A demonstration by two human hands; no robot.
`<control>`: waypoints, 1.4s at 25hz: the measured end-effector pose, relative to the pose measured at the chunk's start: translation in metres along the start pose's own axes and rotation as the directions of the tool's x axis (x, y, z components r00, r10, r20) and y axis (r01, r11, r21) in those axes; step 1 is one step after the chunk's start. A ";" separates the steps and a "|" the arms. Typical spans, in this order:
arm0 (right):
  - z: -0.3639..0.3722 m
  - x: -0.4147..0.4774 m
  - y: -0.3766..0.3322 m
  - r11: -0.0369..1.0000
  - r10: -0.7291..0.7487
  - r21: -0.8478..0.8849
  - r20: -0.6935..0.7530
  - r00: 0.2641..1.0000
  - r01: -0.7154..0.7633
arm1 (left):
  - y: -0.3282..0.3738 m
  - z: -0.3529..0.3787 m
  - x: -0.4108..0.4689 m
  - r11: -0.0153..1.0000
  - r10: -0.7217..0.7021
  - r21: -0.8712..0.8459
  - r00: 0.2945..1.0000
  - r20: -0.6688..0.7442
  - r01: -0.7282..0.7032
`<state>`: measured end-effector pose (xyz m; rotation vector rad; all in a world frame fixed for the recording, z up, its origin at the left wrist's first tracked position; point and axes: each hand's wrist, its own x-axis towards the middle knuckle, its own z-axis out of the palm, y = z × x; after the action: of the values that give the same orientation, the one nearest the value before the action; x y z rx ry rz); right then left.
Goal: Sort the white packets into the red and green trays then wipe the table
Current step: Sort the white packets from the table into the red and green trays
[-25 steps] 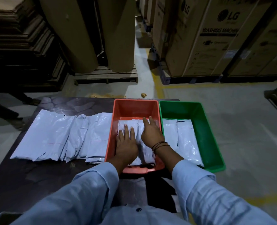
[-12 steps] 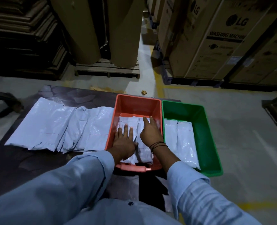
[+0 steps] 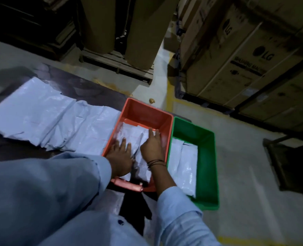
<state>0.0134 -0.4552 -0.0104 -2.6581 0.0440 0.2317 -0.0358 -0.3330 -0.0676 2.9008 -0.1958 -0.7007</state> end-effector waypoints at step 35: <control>0.126 0.030 -0.210 0.965 -0.196 -0.181 -0.006 0.981 0.191 | -0.311 -0.082 -0.060 0.946 -0.267 -0.280 0.881 -0.389 0.164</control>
<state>0.0378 -0.2104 -0.0315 -2.8210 -0.2395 0.1451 -0.0231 -0.0088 -0.0240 2.7732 0.2542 -0.0908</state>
